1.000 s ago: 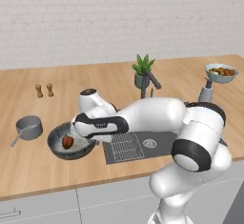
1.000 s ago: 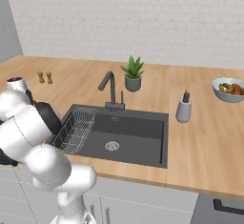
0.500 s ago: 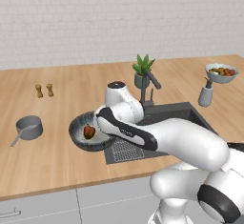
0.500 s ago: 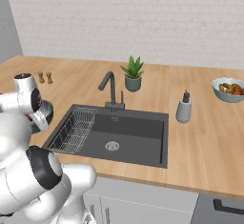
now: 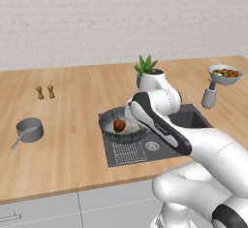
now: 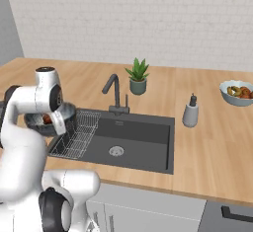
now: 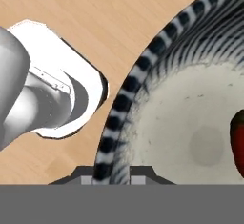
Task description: Pick the bell pepper from the sink and place it in the bowl. Then pick the bowl and place it in the microwave. Then close the microwave door and press the start button.
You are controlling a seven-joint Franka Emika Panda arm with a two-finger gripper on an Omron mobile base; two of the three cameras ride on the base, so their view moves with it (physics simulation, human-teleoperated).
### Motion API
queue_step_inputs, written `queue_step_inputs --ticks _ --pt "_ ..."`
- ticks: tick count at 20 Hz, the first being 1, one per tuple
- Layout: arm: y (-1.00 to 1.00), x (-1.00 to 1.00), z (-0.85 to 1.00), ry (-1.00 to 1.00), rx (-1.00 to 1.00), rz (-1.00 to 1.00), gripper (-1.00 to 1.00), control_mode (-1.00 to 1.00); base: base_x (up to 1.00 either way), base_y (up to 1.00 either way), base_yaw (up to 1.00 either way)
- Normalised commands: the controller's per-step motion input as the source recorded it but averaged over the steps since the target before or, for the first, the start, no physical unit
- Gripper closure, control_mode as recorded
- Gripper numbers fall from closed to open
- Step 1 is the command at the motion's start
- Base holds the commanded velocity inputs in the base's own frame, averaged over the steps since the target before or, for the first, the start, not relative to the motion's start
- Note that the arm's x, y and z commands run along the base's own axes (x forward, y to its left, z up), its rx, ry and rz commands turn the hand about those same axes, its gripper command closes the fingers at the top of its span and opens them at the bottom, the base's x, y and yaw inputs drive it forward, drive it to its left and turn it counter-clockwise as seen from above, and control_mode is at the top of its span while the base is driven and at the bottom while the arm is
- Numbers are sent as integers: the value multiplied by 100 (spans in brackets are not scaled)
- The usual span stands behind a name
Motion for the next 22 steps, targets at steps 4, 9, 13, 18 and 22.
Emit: queue_step_inputs --ticks 4,9,13,18,22 --pt "-98 -3 37 1 2 -25 100 -100 0 0 0" --pt "-78 -10 15 -1 0 -18 100 -100 0 0 0" --pt "-61 -18 41 0 0 -20 100 -100 0 0 0" --pt "-29 -7 51 2 1 -14 100 -100 0 0 0" --pt "-5 -19 27 -15 -2 -10 100 -100 0 0 0"
